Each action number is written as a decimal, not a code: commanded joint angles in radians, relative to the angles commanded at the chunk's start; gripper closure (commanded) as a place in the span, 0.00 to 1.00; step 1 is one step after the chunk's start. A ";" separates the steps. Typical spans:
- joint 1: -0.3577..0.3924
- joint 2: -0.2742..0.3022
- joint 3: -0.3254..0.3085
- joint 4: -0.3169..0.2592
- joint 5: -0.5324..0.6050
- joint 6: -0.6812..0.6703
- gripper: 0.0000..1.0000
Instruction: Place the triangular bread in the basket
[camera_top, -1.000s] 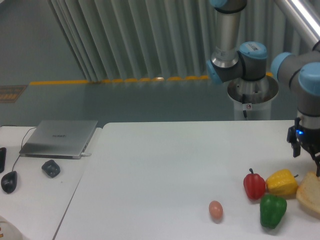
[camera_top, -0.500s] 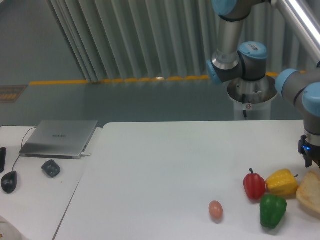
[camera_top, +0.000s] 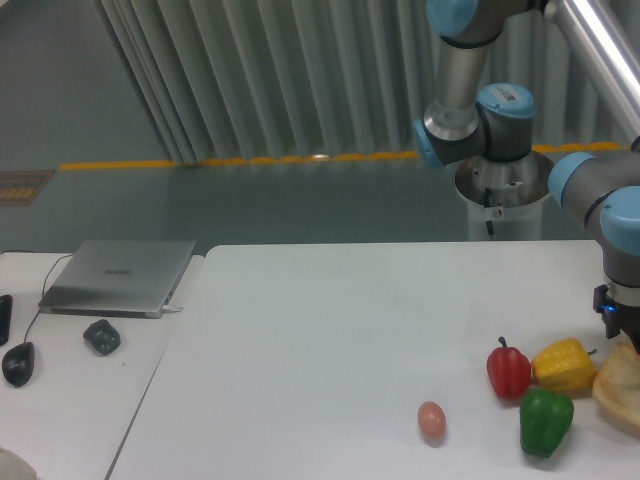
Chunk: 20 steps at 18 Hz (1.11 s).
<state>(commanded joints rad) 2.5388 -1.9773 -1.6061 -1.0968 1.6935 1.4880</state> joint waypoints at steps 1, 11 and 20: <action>0.000 -0.003 0.000 0.002 0.000 -0.002 0.18; 0.006 -0.009 0.014 0.003 0.032 -0.002 0.85; 0.012 -0.005 0.014 0.002 0.034 0.003 1.00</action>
<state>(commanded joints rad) 2.5510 -1.9819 -1.5923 -1.0953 1.7273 1.4910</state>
